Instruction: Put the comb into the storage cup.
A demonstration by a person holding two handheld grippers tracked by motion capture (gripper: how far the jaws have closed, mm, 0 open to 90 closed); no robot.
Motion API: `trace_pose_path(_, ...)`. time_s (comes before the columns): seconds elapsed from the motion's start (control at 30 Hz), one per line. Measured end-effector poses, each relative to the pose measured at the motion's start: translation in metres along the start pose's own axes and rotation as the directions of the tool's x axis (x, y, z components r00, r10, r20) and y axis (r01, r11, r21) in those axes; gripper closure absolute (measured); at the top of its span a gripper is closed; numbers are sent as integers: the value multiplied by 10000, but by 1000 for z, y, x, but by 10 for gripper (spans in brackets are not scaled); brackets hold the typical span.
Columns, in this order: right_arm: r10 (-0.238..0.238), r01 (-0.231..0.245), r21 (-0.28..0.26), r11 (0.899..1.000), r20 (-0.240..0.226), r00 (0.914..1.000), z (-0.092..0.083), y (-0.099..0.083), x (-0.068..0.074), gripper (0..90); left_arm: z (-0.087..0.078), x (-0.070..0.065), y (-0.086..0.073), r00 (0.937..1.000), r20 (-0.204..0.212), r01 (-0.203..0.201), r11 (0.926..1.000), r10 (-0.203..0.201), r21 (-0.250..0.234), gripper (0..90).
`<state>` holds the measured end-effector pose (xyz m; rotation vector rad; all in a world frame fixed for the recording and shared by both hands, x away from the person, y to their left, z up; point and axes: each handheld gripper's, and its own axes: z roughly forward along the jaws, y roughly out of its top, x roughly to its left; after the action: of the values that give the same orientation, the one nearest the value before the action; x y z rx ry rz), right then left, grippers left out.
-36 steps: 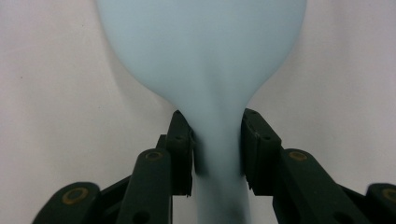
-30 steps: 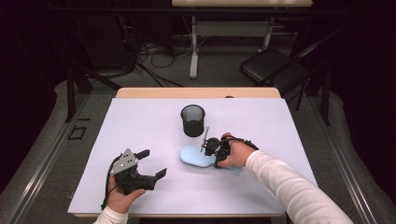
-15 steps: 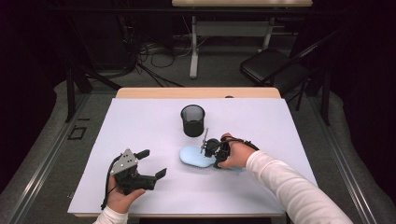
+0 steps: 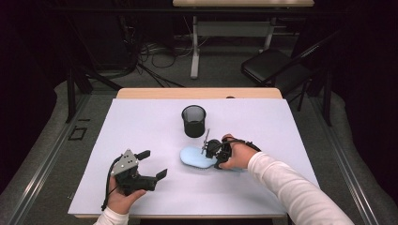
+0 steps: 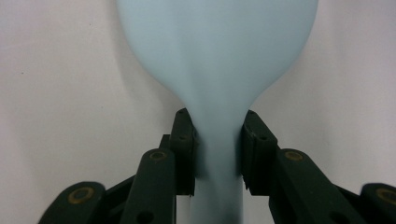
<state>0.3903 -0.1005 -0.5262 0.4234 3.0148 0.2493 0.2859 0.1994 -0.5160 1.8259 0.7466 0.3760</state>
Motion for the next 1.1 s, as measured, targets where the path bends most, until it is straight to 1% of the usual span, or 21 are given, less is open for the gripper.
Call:
trace_pose_path(0.07, -54, 54, -70, 10000, 1, 10000, -1, 0, -1, 698, 0, 0, 0, 10000, -13, 2, 10000, -2, -18, 52)
trace_pose_path(0.1, 49, -49, -30, 10000, -19, 10000, -1, 0, 0, 698, 0, 0, 0, 10000, -14, 6, 10000, -6, -21, 52)
trace_pose_path(0.17, 77, -77, -193, 9998, -20, 10000, -2, 0, 0, 698, 0, 0, 0, 10000, -16, 4, 10000, -4, -17, 52)
trace_pose_path(0.23, 191, -192, -292, 9994, -59, 9998, -3, 0, 0, 698, 0, 0, 0, 10000, 4, 0, 10000, 0, 15, 52)
trace_pose_path(0.3, 167, -169, -391, 9991, -39, 9999, -4, 0, 0, 698, 0, 0, 0, 10000, 2, 3, 10000, -3, 4, 52)
trace_pose_path(0.33, 239, -242, -404, 9989, -88, 9997, -4, 0, 0, 698, 0, 0, 0, 10000, -19, -1, 10000, 1, -15, 52)
trace_pose_path(0.53, 226, -229, -524, 9984, -54, 9997, -5, 0, 0, 698, 0, 0, 0, 10000, -7, -2, 10000, 2, -2, 52)
trace_pose_path(0.57, 292, -296, -539, 9981, -82, 9995, -6, 0, 0, 699, 0, 0, 0, 10000, -5, 4, 10000, -4, -5, 52)
trace_pose_path(0.6, 241, -244, -577, 9980, -66, 9997, -7, 0, 0, 699, 0, 0, 0, 10000, -15, -20, 10000, 20, 2, 52)
trace_pose_path(0.63, 329, -333, -661, 9973, -76, 9994, -7, -1, 0, 699, 0, 0, 0, 10000, -3, -13, 10000, 13, 5, 52)
trace_pose_path(0.77, 326, -329, -795, 9963, -50, 9995, -9, -1, 0, 699, 0, 0, 0, 10000, -40, -32, 10000, 33, 68, 52)
trace_pose_path(1.1, 423, -422, -1102, 9930, -17, 9991, -14, 0, 1, 699, 1, 0, 0, 10000, -12, -19, 10000, 19, 15, 52)
